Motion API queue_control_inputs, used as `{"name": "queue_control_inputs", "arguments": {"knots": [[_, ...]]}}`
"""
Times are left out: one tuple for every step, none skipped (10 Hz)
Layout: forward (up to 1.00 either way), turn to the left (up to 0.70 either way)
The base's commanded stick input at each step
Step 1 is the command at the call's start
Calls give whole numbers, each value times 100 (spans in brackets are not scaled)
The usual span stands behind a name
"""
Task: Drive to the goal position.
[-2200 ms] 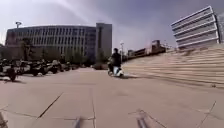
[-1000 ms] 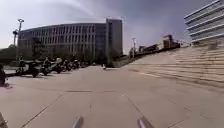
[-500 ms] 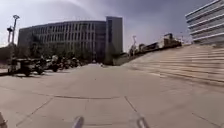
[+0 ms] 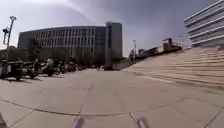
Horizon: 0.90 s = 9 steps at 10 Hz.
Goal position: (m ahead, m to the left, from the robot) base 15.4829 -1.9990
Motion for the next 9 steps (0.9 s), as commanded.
{"name": "queue_control_inputs", "arguments": {"knots": [[99,0],[99,0],[99,13],[99,32],[99,32],[99,15],[99,0],[99,0],[99,0]]}}
